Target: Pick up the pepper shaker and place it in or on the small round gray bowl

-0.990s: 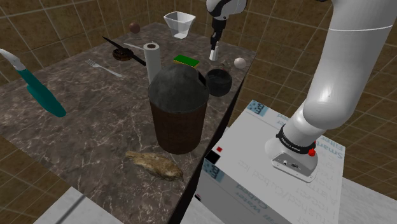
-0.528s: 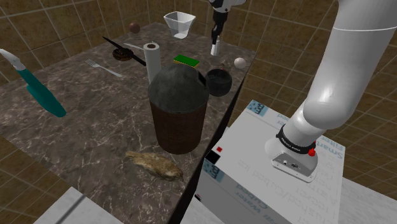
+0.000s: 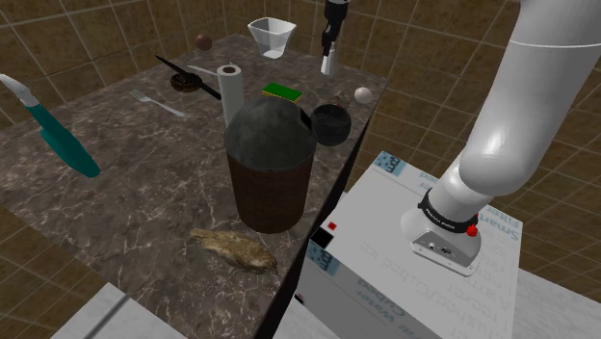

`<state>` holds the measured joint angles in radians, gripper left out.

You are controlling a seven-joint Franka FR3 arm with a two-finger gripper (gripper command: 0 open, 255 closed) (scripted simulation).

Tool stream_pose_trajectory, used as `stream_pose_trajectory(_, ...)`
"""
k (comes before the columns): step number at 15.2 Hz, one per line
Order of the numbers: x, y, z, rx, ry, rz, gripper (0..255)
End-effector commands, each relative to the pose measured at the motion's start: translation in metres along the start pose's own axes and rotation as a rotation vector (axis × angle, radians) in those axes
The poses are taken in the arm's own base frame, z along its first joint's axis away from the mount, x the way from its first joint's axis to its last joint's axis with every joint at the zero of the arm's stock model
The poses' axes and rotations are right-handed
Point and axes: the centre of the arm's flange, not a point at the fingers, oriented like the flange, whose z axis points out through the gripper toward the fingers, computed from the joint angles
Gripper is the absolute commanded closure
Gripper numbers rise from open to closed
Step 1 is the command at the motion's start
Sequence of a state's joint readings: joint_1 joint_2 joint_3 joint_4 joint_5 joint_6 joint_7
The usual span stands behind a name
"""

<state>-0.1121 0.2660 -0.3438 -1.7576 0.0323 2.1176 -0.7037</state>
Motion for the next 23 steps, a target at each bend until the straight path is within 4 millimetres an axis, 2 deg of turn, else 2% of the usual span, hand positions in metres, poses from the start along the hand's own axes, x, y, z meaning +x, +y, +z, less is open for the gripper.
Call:
stream_pose_trajectory(1,0.000,0.001,-0.011,0.000,0.000,0.000,255)
stream_pose_trajectory(17,0.004,0.011,-0.093,0.000,0.000,0.000,255)
stream_pose_trajectory(23,-0.025,-0.061,-0.110,0.000,0.000,0.000,255)
